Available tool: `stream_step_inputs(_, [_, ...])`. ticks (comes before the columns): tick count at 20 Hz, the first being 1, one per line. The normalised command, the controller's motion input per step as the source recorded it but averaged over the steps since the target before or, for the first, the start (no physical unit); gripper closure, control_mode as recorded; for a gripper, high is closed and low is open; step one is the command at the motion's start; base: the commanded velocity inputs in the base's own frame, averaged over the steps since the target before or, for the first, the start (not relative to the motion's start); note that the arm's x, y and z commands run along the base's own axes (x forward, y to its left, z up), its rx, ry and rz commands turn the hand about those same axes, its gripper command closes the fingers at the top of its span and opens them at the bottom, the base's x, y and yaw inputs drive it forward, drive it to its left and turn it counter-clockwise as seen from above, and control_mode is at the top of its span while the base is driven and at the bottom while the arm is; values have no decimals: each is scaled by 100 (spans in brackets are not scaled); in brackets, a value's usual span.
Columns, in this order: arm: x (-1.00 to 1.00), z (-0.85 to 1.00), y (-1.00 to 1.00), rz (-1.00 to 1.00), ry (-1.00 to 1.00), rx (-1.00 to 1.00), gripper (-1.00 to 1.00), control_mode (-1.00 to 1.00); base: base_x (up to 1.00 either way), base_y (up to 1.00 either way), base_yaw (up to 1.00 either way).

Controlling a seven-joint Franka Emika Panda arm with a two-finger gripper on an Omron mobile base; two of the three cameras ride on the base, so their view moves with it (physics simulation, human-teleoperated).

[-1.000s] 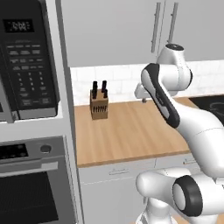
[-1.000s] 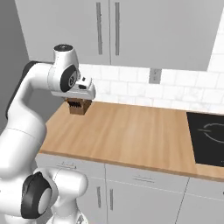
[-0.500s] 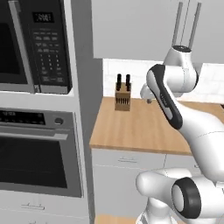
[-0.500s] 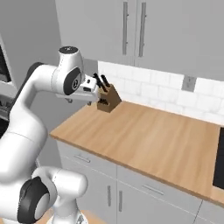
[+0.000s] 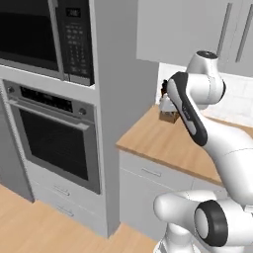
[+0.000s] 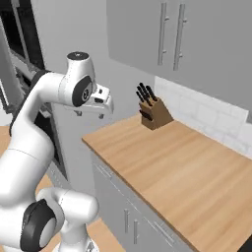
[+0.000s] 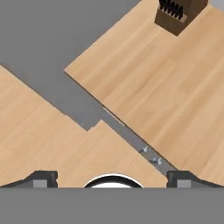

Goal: Take a straw from the drawer in front and place it inside the glass cup on the dining counter.

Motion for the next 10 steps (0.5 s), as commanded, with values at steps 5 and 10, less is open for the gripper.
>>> stream_step_inputs(5, [0, 0, 0, 0, 0, 0, -100, 100, -12, -87, 57])
stream_step_inputs(10, [0, 0, 0, 0, 0, 0, -100, 100, -32, -71, 30])
